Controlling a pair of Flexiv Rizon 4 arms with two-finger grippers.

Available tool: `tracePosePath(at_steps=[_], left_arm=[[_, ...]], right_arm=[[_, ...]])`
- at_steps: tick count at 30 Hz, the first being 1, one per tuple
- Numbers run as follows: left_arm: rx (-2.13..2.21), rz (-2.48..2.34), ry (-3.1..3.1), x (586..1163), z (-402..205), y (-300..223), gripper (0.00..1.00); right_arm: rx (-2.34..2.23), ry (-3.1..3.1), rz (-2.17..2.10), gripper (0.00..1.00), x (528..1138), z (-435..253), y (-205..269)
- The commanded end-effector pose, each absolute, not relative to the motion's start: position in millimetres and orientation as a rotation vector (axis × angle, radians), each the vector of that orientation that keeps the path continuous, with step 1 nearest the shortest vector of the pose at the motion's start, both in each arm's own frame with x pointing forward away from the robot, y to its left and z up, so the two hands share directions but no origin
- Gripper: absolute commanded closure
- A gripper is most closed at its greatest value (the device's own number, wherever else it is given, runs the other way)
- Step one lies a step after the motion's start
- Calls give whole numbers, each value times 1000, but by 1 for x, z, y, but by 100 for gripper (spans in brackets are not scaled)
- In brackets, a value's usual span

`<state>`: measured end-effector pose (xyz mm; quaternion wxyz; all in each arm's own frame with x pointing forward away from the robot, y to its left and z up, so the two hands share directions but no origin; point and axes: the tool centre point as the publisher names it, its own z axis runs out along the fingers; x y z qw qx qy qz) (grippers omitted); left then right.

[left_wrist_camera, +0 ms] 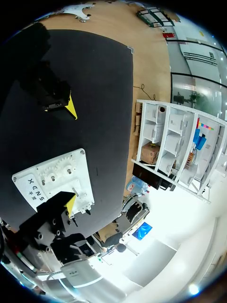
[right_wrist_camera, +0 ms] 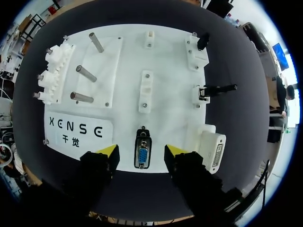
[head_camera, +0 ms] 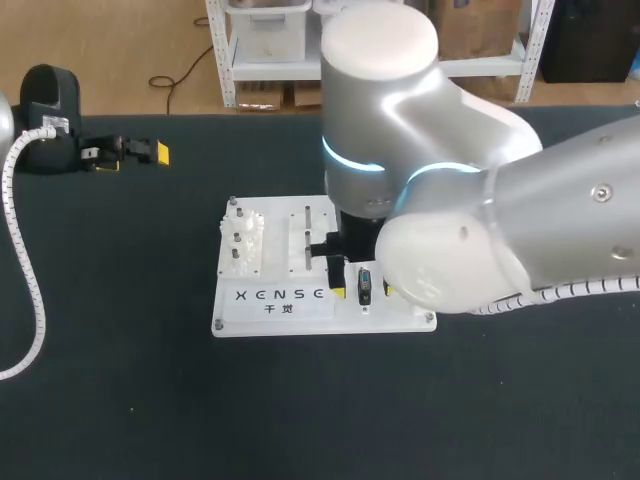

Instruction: Insert the USB connector, Ethernet cable, and multi-pin plug into their matching sockets one by one.

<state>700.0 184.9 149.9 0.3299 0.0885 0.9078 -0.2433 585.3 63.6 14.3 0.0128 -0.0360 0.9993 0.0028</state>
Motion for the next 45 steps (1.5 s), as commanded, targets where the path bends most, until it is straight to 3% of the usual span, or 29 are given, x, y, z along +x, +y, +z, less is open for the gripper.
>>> tracePosePath(at_steps=[1,19,40,45], left_arm=[[231,-636,2374,700,150,185,0],[231,-636,2374,700,150,185,0],[231,-636,2374,700,150,185,0],[231,-636,2374,700,150,185,0]], right_arm=[[-112,3111,19,52,584,15,59],[-93,3135,21,58,590,11,56],[-140,3142,-34,87,591,11,63],[-152,3141,-52,89,591,12,64]])
